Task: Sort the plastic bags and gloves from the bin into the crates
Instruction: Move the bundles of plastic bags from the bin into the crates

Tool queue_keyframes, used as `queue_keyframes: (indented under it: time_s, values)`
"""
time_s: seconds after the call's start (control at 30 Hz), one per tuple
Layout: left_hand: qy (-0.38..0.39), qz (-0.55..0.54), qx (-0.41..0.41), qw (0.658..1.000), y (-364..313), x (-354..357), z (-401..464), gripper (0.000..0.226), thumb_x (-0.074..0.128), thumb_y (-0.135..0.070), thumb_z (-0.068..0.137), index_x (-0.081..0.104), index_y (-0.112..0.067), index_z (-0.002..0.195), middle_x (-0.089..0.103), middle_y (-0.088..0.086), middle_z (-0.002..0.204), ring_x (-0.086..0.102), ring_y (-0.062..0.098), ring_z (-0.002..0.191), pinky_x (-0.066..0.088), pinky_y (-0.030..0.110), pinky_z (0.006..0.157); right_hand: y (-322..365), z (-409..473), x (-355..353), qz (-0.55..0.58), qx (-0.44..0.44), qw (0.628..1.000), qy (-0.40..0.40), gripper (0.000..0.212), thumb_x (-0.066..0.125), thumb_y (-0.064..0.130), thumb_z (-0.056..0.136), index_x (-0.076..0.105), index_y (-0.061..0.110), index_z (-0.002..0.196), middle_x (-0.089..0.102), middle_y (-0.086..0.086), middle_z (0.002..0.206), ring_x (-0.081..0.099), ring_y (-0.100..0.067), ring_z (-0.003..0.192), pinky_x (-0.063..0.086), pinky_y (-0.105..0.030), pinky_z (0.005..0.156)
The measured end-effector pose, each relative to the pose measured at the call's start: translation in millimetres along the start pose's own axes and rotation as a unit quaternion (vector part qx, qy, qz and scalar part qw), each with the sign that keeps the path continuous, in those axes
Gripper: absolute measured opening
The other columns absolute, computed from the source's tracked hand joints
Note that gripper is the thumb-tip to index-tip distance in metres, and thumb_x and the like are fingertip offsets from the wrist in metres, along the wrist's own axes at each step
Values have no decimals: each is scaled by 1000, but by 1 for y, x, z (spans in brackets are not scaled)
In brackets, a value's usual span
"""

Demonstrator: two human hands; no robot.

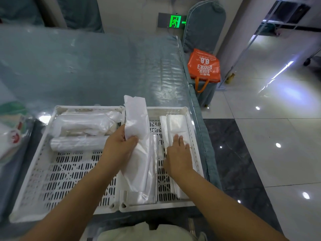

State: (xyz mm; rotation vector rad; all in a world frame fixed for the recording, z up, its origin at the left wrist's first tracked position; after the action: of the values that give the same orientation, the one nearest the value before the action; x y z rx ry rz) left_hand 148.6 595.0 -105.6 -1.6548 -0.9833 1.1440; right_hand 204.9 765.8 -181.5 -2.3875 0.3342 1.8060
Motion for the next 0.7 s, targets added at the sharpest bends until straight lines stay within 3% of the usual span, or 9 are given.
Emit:
queue_keyframes:
  time_s: [0.13, 0.27, 0.43, 0.5, 0.57, 0.63, 0.7]
  values:
    - [-5, -6, -13, 1000, 5, -2, -1, 28, 55, -12, 84, 57, -34, 101, 63, -15, 90, 60, 8, 81, 43, 24, 59, 9, -5, -2, 50, -2, 998, -37, 29, 53, 29, 88, 60, 9, 108, 9, -17, 156, 5, -33, 143, 13, -51, 115]
    - [-1, 2, -8, 1000, 5, -1, -1, 26, 55, -15, 84, 58, -32, 104, 63, -15, 90, 60, 8, 80, 43, 23, 59, 12, -13, 9, 57, -39, 996, -56, 33, 46, 36, 93, 53, 14, 116, 5, -13, 157, -3, -30, 144, -1, -49, 116]
    - [10, -6, -11, 1000, 5, 2, -1, 28, 55, -15, 83, 58, -42, 86, 65, -15, 86, 61, 6, 77, 44, 24, 59, -9, -21, 16, 69, -61, 991, -95, 27, 30, 20, 100, 46, 13, 121, 5, -16, 157, -4, -27, 144, -9, -36, 114]
    - [20, -14, -15, 1000, 6, 9, -2, 30, 55, -13, 83, 58, -43, 83, 66, -12, 86, 62, 9, 78, 45, 25, 59, -17, -20, 12, 123, -60, 987, -88, 28, 33, 20, 100, 45, 12, 125, 5, -15, 157, 1, -25, 145, -1, -32, 115]
    - [42, -14, -16, 999, 5, 22, -4, 29, 55, -13, 83, 58, -42, 86, 66, -11, 88, 62, 10, 80, 46, 26, 62, -24, -22, 3, 199, -54, 974, -93, 27, 38, 18, 99, 48, 14, 124, 10, -11, 157, 15, -23, 142, 18, -30, 113]
    - [69, 0, -10, 998, 4, 39, -6, 28, 54, -13, 83, 57, -40, 91, 64, -12, 88, 61, 8, 80, 45, 25, 62, -35, -26, -12, 258, -20, 956, -140, 23, 41, 13, 97, 54, 13, 116, 25, -8, 153, 32, -20, 135, 34, -28, 102]
    - [90, 13, 4, 996, 2, 59, -7, 27, 53, -14, 83, 56, -35, 99, 62, -14, 90, 59, 7, 82, 45, 25, 65, -50, -30, -27, 303, 28, 925, -228, 19, 43, 10, 96, 59, 11, 107, 47, -4, 135, 46, -16, 121, 38, -22, 94]
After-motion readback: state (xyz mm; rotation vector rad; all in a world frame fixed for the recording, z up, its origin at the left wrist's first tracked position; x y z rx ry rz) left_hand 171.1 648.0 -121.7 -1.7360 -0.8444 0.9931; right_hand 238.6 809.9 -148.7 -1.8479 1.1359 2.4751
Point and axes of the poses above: each hand's wrist, its own z-axis towards the middle knuckle, its own x-axis out of the palm, y = z × x, the point moved 3 cm from there along z, towards the middle knuckle
